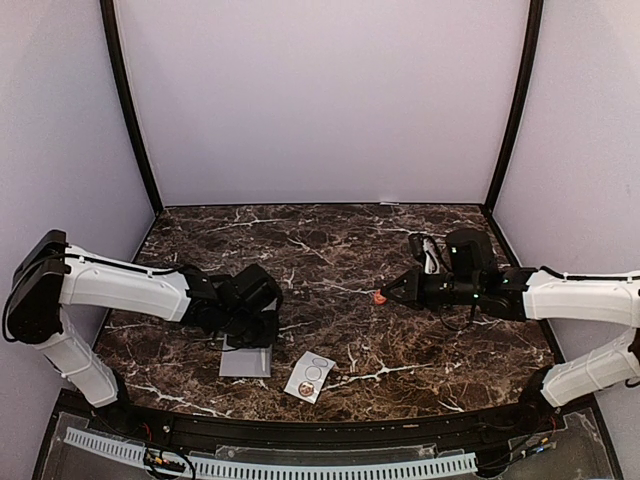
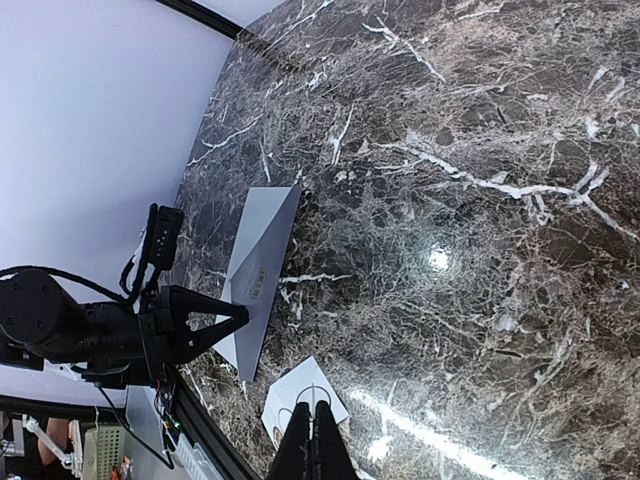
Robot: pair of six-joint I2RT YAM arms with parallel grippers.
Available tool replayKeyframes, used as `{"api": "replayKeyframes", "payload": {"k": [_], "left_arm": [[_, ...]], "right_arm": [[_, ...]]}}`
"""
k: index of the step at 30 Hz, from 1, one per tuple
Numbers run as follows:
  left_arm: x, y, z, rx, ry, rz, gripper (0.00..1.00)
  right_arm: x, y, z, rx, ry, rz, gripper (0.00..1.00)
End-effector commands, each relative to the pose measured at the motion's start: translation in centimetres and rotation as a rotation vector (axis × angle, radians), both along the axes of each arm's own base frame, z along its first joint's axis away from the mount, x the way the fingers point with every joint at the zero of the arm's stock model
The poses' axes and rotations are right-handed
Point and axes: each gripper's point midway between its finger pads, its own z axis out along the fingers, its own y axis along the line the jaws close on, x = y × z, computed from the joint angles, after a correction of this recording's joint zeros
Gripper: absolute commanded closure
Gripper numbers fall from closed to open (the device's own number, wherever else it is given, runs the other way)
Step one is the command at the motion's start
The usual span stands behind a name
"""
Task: Place the letter into the envelope and seal it
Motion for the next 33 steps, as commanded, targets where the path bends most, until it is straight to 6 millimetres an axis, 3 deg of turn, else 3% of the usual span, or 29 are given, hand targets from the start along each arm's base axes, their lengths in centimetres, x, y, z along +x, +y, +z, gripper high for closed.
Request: {"api": "replayKeyframes", "payload": {"k": [1,8,12,19,33], "left_arm": [[-0.4,-0.3,1.1,-0.041,-0.032,-0.046,1.0],[-1.2,-5.9,3.9,-0.286,-0.07,-0.271,1.0],[-1.7,-6.8,3.5,-0.327,-0.054,-0.303,1.0],[-2.3,-5.8,0.0,-0.313,0.038,-0.254,1.0],[-2.3,-3.4,-2.3,-0.346,0.119,-0.189,1.0]], "right_arm": [[0.5,1.1,2.4,0.056,-0.057,0.017,1.0],[-0.6,2.7,3.8,0.095,-0.108,0.105,1.0],[-1.7,4.7,4.1,0.103,-0.132,0.179,1.0],[-3.0,7.9,2.9,0.146,-0.112,0.259,1.0],[-3.2,14.0,-0.4,0.188,-0.077,0.38,1.0]]}}
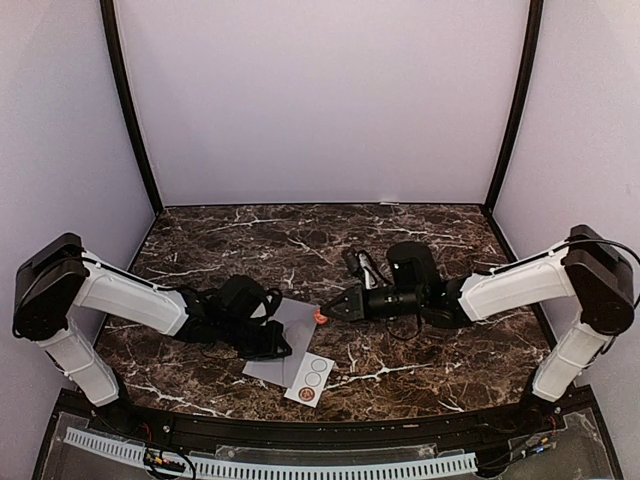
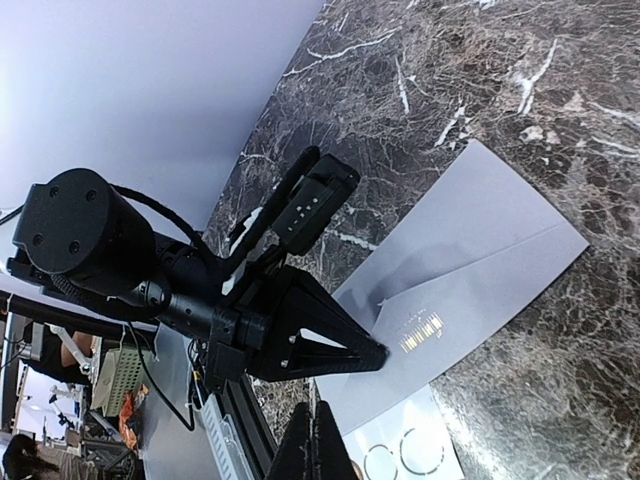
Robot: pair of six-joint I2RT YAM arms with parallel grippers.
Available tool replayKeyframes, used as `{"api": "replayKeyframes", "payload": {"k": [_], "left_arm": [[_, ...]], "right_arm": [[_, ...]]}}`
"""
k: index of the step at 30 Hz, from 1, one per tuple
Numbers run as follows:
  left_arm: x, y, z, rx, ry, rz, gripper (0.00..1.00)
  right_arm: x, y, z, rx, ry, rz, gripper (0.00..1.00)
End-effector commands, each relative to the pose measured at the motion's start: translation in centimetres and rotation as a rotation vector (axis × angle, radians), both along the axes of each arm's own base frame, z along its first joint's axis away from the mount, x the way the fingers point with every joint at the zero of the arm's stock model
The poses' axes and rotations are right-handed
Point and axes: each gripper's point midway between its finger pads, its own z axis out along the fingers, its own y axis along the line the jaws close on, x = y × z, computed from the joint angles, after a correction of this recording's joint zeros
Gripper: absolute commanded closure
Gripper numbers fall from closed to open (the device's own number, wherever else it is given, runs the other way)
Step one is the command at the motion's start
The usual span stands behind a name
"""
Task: Place the letter into the envelope and seal it
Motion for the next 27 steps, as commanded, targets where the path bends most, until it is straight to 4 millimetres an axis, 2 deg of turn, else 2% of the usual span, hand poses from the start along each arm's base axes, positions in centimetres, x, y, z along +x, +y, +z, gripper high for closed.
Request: {"api": "replayKeyframes", "payload": {"k": [1,7,16,21,27], "left_arm": [[-0.2,0.4,-0.4,-0.009,0.027,0.007,1.0],[-0.5,0.9,-1.0,0.011,0.046,0.013,1.0],[-0.5,1.1,-1.1,0.024,0.045,0.012,1.0],[-0.3,1.5,-0.9,0.051,0.029,0.009,0.9],[-0.2,1.5,-0.1,0.053,0.001,-0.016,0.79]], "right_arm": [[-0.2,3.1,1.2,0.083,-0.036,0.06,1.0],[0.3,5.6,-0.9,0.098,0.0,0.09,1.0],[1.7,7.8,-3.8,0.103,0.049,0.087,1.0],[2.4,8.5,-5.2,0.109,0.093,0.059,1.0],[3.2,8.6,-7.9,0.091,0.158,0.011,1.0]]}}
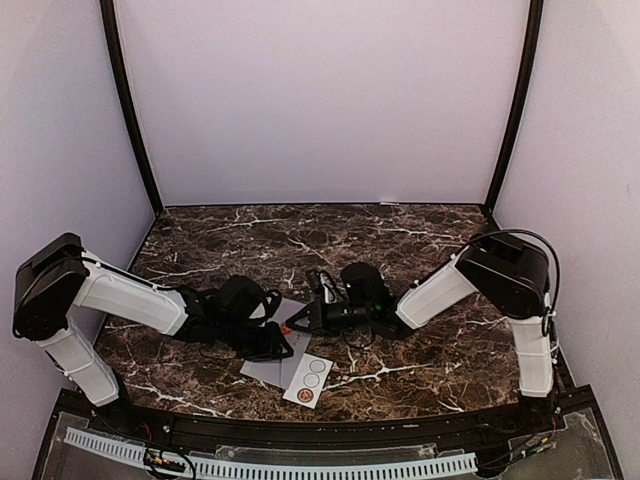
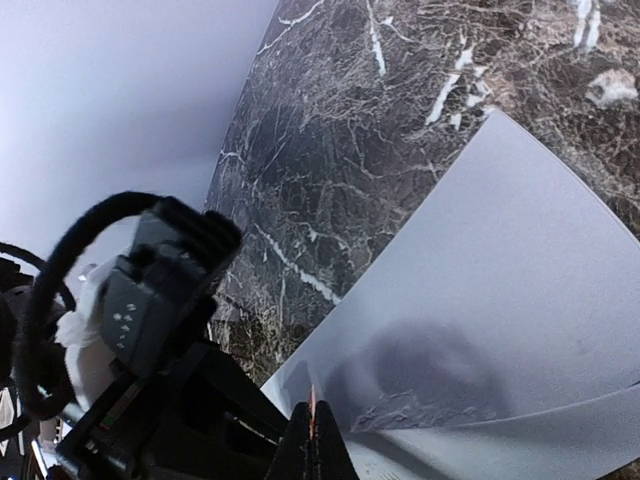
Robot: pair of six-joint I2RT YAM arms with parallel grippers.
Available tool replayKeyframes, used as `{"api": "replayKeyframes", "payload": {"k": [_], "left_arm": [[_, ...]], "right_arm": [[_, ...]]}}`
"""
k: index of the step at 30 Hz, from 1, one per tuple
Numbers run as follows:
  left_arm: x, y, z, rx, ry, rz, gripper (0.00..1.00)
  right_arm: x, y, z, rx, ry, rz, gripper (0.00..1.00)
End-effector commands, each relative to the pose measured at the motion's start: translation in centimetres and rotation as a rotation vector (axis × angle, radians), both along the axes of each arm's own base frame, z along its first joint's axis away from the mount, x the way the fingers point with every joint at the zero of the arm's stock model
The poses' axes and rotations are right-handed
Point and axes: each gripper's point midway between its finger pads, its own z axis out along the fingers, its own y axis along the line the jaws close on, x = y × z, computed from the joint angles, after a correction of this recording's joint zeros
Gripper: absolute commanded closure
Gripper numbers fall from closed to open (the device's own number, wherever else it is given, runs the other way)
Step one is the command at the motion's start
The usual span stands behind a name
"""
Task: Place the letter into the envelope and seal it
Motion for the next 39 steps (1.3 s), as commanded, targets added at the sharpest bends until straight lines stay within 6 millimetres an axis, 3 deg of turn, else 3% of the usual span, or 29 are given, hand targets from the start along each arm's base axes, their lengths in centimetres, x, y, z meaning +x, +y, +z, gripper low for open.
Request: {"api": "replayKeyframes", "payload": {"k": [1,8,11,16,21,27,39], "left_arm": [[0.0,0.9,0.6,0.04,-0.024,-0.017,0.77],[-0.4,2.4,1.5,0.092,-0.039,-0.011,0.7],[-0.3,2.7,2.9,0.083,-0.072,-0.01,0.67],[0.3,1.9,5.9,0.013,-0.136,-0.002,0.67],[0.9,1.4,7.3,-0.036,-0.188,0.009,0.73],[-0.2,0.8,4.4,-0.057,-0.113,-0.024,0.83],[-1.3,2.9,-1.6,0.082,-0.022,-0.005,1.0]], "right_arm": [[0.8,0.8,-0.5,0.035,0.026,-0.034,1.0],[1.5,0.3,-1.8,0.036,0.064,-0.065,1.0],[1.6,0.3,-2.0,0.039,0.068,-0.066,1.0],[1.5,0.3,-2.1,0.038,0.071,-0.064,1.0],[1.7,0.3,-2.4,0.035,0.077,-0.069,1.0],[1.7,0.2,-2.5,0.03,0.079,-0.074,1.0],[1.6,0.3,-1.6,0.045,0.057,-0.066,1.0]]}}
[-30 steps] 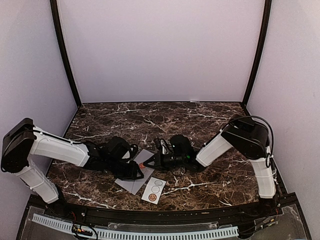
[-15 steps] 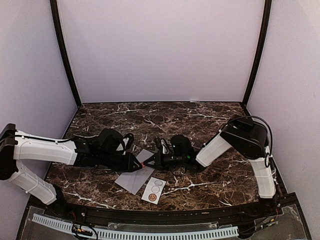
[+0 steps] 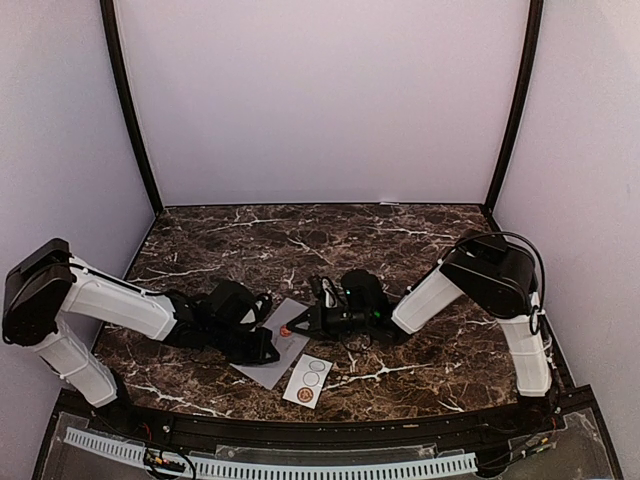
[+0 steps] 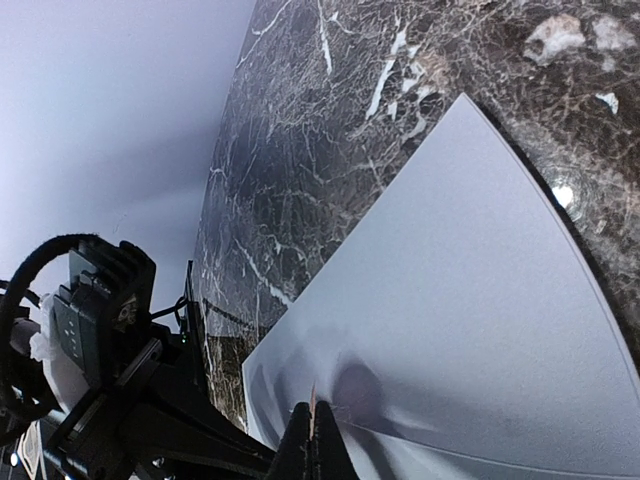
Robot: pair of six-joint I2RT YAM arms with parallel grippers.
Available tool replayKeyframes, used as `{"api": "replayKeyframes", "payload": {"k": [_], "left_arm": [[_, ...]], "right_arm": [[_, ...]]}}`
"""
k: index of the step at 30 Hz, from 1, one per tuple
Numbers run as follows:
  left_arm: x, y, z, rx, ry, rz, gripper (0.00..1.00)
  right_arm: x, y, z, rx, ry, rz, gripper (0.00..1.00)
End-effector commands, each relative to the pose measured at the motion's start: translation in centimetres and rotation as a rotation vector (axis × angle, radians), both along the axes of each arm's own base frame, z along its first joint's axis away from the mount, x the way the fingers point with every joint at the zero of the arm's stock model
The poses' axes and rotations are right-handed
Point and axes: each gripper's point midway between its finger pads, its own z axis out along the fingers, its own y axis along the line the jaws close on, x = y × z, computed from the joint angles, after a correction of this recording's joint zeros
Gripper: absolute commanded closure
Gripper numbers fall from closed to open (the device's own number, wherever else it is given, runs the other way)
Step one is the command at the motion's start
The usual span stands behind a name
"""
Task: Place the letter into the envelope and seal it
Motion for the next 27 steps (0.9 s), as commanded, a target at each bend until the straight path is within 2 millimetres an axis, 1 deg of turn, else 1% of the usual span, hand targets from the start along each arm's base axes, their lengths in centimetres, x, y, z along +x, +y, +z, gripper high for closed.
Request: {"api": "replayKeyframes", "payload": {"k": [1,6,11,16,20,27], "left_arm": [[-0.5,0.8,-1.5,0.041,0.026,0.005,1.0],[-1.0,1.6,-2.5,0.083,0.058,0.014,1.0],[-1.2,1.8,-2.7,0.094,0.07,0.014,1.0],[-1.2,1.9,-2.7,0.098,0.071,0.016,1.0],[-1.3,1.9,-2.7,0.096,0.072,0.017,1.0],[-1.3,1.9,-2.8,0.093,0.074,0.02,1.0]], "right_arm": [[0.5,0.4,0.9,0.028,-0.031,-0.005,1.0],[-0.1,1.1,2.0,0.043,-0.075,0.037,1.0],[-0.7,2.0,2.6,0.055,-0.103,0.072,1.0],[-0.4,2.4,2.0,0.017,-0.119,0.078,1.0],[-0.4,2.3,1.3,-0.014,-0.117,0.074,1.0],[-1.2,2.1,0.2,-0.056,-0.113,0.081,1.0]]}}
